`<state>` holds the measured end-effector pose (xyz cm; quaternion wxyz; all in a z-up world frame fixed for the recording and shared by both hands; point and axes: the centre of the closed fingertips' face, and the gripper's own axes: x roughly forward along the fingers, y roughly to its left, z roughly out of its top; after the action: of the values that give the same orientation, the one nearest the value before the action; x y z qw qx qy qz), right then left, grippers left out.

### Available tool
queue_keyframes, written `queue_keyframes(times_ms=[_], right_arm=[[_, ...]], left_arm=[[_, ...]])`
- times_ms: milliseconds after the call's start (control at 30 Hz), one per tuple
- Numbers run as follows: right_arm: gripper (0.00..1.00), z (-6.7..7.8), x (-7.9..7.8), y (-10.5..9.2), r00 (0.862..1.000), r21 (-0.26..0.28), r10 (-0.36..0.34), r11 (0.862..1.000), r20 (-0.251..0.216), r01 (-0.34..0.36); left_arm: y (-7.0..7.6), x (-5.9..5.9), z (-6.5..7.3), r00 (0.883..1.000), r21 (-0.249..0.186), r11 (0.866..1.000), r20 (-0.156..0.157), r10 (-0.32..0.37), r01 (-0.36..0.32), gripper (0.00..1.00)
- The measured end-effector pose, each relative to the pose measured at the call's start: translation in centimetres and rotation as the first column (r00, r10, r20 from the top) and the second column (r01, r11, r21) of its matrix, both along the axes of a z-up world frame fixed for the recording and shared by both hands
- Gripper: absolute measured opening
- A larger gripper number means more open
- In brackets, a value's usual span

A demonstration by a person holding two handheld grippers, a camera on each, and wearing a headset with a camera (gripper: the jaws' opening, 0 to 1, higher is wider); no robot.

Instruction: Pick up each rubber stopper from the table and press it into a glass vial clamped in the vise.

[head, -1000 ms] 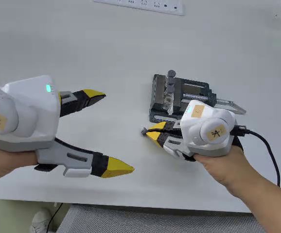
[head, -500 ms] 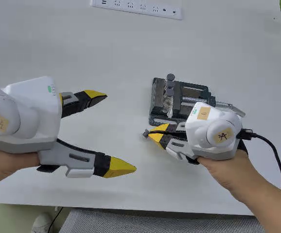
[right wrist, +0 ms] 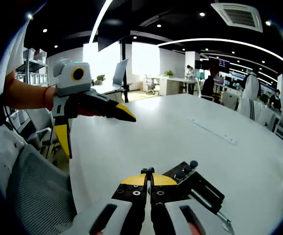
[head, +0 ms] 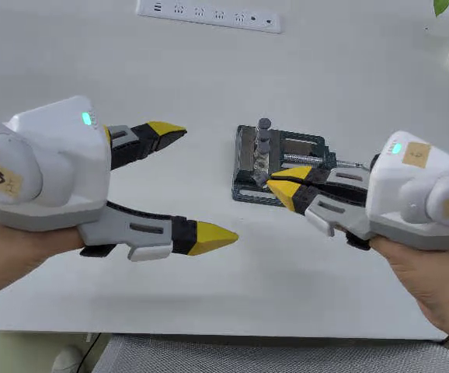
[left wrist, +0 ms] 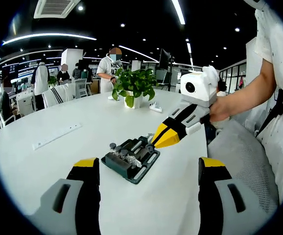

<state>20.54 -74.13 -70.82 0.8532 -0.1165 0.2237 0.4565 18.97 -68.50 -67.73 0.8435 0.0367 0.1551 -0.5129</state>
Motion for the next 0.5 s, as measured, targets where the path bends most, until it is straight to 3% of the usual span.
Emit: queue_keyframes(times_ms=[100,200,367,433,500], right_arm=[[0.00,2.4,0.2,-0.4,0.999,0.032,-0.032,0.999,0.033,0.031],[0.00,4.2,0.2,-0.5,0.997,0.057,-0.056,0.997,0.055,0.053],[0.00,6.3,0.2,-0.5,0.992,0.102,-0.092,0.991,0.084,0.083],[0.00,7.3,-0.1,-0.2,0.991,0.126,-0.101,0.988,0.089,0.089],[0.00,8.1,-0.3,0.1,0.989,0.137,-0.108,0.986,0.100,0.094]], left_arm=[[-0.8,0.6,1.6,0.999,-0.022,1.000,0.043,0.014,-0.013,0.73],[-1.5,1.0,2.8,0.998,-0.048,0.999,0.058,0.025,-0.023,0.66],[-2.2,1.8,4.6,0.995,-0.088,0.994,0.074,0.067,-0.061,0.52],[-2.5,2.0,5.2,0.995,-0.109,0.991,0.057,0.085,-0.078,0.48],[-2.7,2.1,5.7,0.994,-0.125,0.989,0.062,0.092,-0.084,0.43]])
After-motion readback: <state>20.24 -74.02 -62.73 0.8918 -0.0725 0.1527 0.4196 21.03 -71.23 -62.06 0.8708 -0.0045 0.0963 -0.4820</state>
